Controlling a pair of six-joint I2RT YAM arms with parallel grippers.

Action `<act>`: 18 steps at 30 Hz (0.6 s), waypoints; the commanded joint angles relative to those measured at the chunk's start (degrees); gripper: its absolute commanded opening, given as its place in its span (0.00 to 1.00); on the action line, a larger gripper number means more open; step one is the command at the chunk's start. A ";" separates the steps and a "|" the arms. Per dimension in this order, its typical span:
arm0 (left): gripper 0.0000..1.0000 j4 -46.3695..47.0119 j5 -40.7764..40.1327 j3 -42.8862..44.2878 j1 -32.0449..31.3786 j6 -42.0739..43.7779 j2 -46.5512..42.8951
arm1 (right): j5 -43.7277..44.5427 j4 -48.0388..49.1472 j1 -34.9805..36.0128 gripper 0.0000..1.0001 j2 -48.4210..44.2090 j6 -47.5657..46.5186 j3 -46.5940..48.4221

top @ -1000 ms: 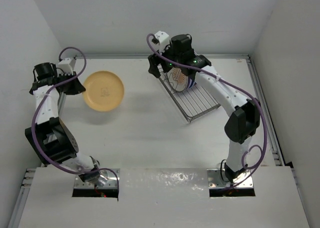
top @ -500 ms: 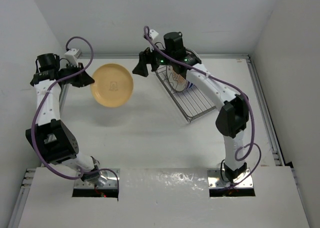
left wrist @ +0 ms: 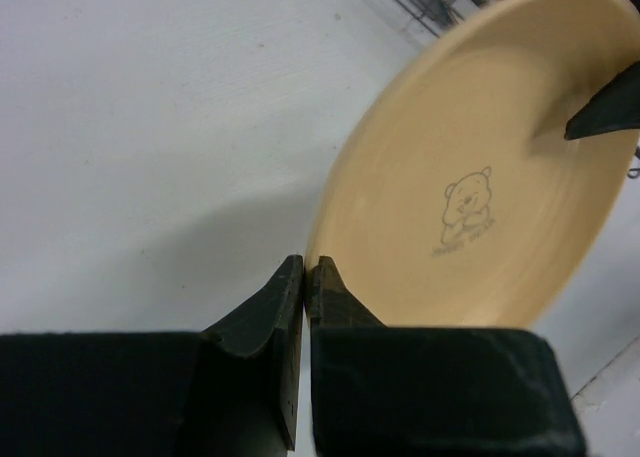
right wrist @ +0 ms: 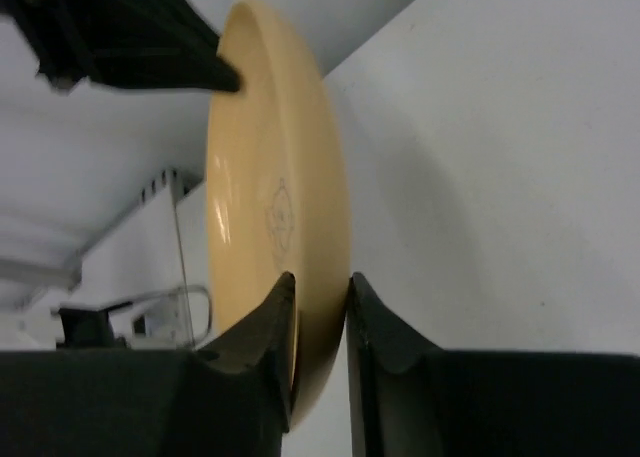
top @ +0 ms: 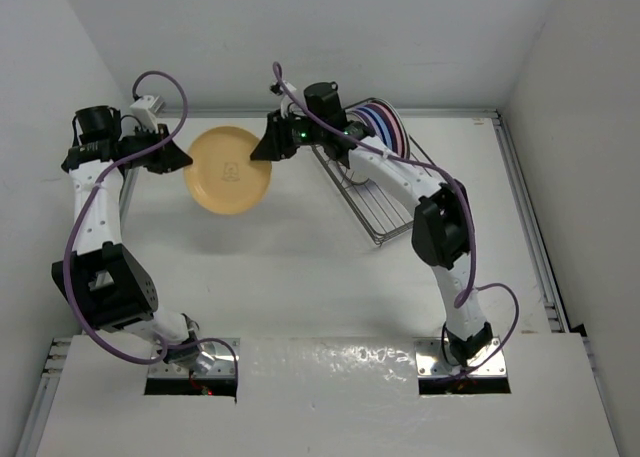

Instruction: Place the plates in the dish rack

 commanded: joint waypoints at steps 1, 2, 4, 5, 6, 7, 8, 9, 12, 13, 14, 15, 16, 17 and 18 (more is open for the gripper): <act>0.00 2.90 2.91 0.99 -0.60 -1.87 -2.63 | -6.43 6.15 1.21 0.14 0.30 5.05 0.42; 0.00 3.16 2.56 0.99 -0.60 -2.14 -2.46 | -6.80 6.25 1.12 0.07 0.21 5.16 0.42; 0.00 3.69 1.68 0.99 -0.52 -2.40 -2.28 | -6.98 6.25 1.12 0.00 -0.83 5.07 0.33; 0.00 4.21 1.41 0.82 -0.60 -2.84 -2.28 | -7.07 6.16 0.95 0.00 -1.19 4.90 0.33; 0.00 4.57 1.15 0.82 -0.52 -3.10 -2.02 | -6.89 5.90 0.77 0.00 -1.63 4.29 0.42; 0.07 4.83 0.71 0.82 -0.52 -3.54 -1.93 | -5.15 4.51 0.68 0.00 -2.50 3.93 0.94; 0.23 4.92 0.62 0.73 -0.52 -3.72 -1.58 | -3.31 2.75 0.07 0.00 -2.95 2.28 1.55; 0.65 4.75 -0.08 0.73 -0.52 -3.72 -1.49 | -1.03 -2.40 -0.28 0.00 -3.21 0.95 2.43; 1.00 5.36 -3.84 0.47 -0.43 -4.68 -1.40 | 15.18 -14.00 -1.16 0.00 -4.62 -7.65 9.09; 1.00 5.88 -4.99 0.64 -0.34 -5.12 -1.40 | 18.82 -16.23 -1.16 0.00 -5.93 -12.11 9.81; 1.00 6.58 -8.23 0.47 -0.17 -5.82 -1.49 | 22.43 -19.12 -1.16 0.00 -6.90 -14.07 10.08; 1.00 7.20 -10.78 0.38 -0.16 -7.57 -1.32 | 26.29 -20.28 -1.16 0.00 -7.95 -15.74 9.65; 1.00 8.25 -12.98 0.38 0.01 -8.11 -0.97 | 33.81 -20.99 -1.16 0.00 -9.09 -17.41 9.12; 1.00 8.61 -16.40 0.29 0.10 -8.55 -0.79 | 37.28 -22.04 -1.16 0.00 -11.19 -20.39 7.99; 1.00 9.31 -17.82 0.20 0.45 -9.34 -0.61 | 40.62 -22.40 -1.16 0.00 -12.17 -21.72 7.28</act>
